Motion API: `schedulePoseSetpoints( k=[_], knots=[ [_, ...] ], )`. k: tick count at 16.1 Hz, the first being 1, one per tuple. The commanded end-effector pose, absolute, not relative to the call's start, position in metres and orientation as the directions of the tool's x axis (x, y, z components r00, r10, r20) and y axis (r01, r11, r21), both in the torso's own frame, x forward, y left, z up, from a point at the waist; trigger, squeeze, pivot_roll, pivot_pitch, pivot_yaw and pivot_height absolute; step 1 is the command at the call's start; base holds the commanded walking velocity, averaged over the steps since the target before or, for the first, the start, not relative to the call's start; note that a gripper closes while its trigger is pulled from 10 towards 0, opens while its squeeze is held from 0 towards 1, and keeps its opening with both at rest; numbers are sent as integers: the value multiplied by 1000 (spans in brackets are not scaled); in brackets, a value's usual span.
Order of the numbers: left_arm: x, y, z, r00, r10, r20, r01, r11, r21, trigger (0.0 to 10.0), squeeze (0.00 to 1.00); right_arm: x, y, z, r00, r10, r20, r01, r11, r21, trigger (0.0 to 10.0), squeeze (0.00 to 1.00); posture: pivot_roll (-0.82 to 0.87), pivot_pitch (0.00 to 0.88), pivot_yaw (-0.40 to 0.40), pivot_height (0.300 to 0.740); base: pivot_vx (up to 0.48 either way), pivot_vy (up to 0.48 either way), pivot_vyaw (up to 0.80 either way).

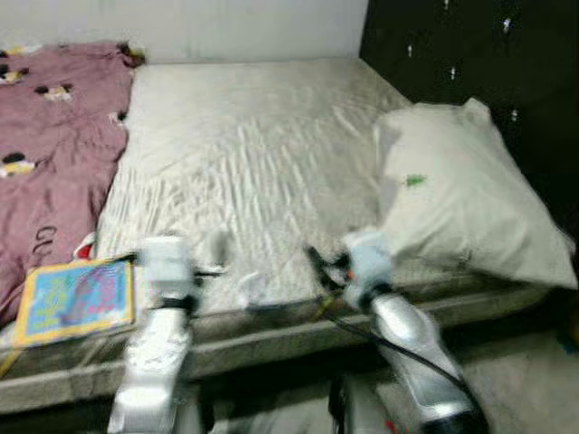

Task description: Clean up the room

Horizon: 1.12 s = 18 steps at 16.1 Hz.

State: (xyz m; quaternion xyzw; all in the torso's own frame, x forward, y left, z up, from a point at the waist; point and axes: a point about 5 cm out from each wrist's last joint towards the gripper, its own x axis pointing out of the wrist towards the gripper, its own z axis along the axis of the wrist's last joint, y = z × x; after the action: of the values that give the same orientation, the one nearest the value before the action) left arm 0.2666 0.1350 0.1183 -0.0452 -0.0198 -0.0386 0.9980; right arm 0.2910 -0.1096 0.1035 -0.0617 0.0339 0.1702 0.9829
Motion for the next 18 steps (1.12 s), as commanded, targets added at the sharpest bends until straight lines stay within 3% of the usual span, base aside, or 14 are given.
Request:
schedulePoseSetpoints(
  k=[1, 3, 11, 18],
  knots=[
    [265, 145, 117, 998, -47, 35, 49, 997, -62, 10000, 0, 291, -103, 106, 935, 347, -73, -353, 931, -92, 10000, 0, -30, 0, -31, 562, 0, 0, 0],
    [267, 145, 116, 998, -44, 33, 46, 997, -58, 10000, 0, 291, -103, 107, 934, 351, -68, -357, 929, -100, 10000, 0, -31, 0, -32, 562, 0, 0, 0],
    [268, 145, 115, 999, -40, 30, 42, 998, -52, 10000, 0, 295, -103, 104, 927, 360, -107, -373, 915, -156, 10000, 0, -30, 0, -35, 562, 0, 0, 800],
    [268, 144, 114, 999, -37, 25, 38, 998, -49, 10000, 0, 296, -105, 94, 914, 366, -177, -393, 906, -156, 10000, 0, -34, 0, -38, 562, 0, 0, 0]
  ],
)
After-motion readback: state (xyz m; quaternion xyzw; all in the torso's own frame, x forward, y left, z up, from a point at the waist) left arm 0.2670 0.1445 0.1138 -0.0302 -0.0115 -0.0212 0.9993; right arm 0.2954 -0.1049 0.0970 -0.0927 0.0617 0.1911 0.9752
